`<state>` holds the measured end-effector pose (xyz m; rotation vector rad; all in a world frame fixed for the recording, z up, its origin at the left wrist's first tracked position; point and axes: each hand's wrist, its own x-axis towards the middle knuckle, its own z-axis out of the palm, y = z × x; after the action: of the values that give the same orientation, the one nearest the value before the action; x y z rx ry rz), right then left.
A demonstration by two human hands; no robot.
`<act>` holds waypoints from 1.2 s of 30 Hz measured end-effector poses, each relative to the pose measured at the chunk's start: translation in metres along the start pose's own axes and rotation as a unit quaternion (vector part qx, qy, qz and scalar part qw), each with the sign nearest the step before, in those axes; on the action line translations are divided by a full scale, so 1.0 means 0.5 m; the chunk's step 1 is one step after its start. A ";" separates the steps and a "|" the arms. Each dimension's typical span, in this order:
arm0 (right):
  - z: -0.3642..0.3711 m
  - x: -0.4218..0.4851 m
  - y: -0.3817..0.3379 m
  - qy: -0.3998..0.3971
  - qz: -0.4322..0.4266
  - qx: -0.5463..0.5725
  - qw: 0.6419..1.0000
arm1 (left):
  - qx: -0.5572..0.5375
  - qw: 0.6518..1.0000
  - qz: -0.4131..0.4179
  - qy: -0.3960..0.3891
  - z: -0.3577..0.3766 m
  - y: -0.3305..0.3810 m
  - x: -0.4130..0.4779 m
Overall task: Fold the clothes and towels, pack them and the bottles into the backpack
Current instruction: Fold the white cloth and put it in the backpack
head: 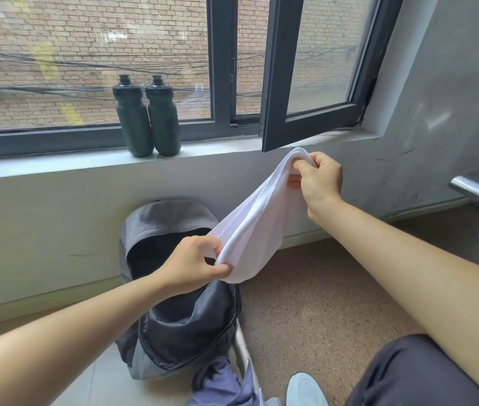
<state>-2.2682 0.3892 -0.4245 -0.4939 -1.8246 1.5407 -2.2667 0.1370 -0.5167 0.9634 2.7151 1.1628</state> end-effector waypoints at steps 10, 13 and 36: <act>-0.007 0.010 0.018 0.003 0.008 -0.023 1.000 | -0.254 0.945 -0.088 -0.185 -0.022 0.026 -0.002; -0.010 0.011 0.020 -0.002 0.008 -0.024 1.000 | -0.306 0.925 -0.081 -0.210 -0.031 0.022 -0.005; -0.014 0.014 0.029 -0.046 -0.038 -0.006 0.998 | 0.316 0.930 -0.166 0.087 -0.040 -0.005 0.018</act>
<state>-2.2704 0.4021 -0.4363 -0.3601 -1.9003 1.5249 -2.2806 0.1277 -0.5023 0.3887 3.2946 0.3231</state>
